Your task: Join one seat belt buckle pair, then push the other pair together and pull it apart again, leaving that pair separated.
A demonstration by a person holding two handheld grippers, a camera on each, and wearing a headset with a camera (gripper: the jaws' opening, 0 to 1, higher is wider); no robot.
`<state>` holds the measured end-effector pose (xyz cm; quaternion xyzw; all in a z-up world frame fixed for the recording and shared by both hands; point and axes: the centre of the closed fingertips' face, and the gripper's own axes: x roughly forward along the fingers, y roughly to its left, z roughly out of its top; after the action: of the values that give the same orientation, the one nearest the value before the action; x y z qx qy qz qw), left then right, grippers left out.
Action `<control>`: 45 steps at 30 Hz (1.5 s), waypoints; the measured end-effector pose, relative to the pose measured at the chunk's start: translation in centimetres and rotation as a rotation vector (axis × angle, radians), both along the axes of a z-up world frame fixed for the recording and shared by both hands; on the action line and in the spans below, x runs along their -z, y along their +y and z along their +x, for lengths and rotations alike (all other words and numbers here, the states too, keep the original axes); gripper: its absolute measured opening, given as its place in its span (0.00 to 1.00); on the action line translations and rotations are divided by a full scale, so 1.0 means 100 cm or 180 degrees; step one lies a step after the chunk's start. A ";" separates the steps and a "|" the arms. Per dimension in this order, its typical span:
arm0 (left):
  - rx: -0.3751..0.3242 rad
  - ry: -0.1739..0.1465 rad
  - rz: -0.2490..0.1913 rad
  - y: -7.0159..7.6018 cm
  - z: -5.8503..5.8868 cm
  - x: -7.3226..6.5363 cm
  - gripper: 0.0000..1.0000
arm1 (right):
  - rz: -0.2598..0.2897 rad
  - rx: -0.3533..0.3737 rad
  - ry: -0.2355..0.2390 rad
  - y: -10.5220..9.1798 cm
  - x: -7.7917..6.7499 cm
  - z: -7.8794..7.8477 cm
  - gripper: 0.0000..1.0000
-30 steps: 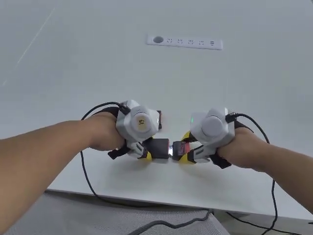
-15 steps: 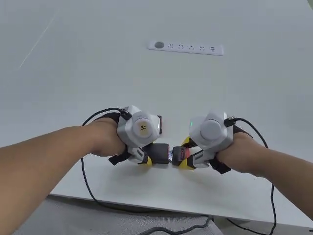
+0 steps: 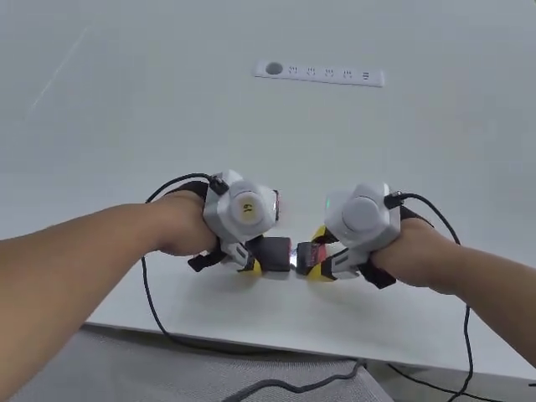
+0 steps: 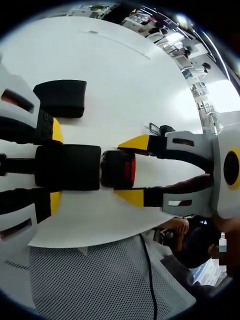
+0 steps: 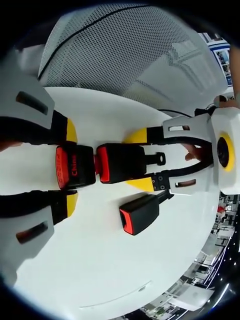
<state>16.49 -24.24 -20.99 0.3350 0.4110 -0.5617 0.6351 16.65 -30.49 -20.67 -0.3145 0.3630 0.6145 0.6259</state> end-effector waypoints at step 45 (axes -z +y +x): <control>-0.0416 -0.0140 -0.0354 0.007 0.061 -0.043 0.48 | 0.0009 0.0270 -0.0131 -0.058 -0.030 0.049 0.33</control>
<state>22.58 -23.58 -16.67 0.2839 0.3861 -0.5335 0.6969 21.60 -36.25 -17.66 -0.3105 0.3622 0.5813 0.6592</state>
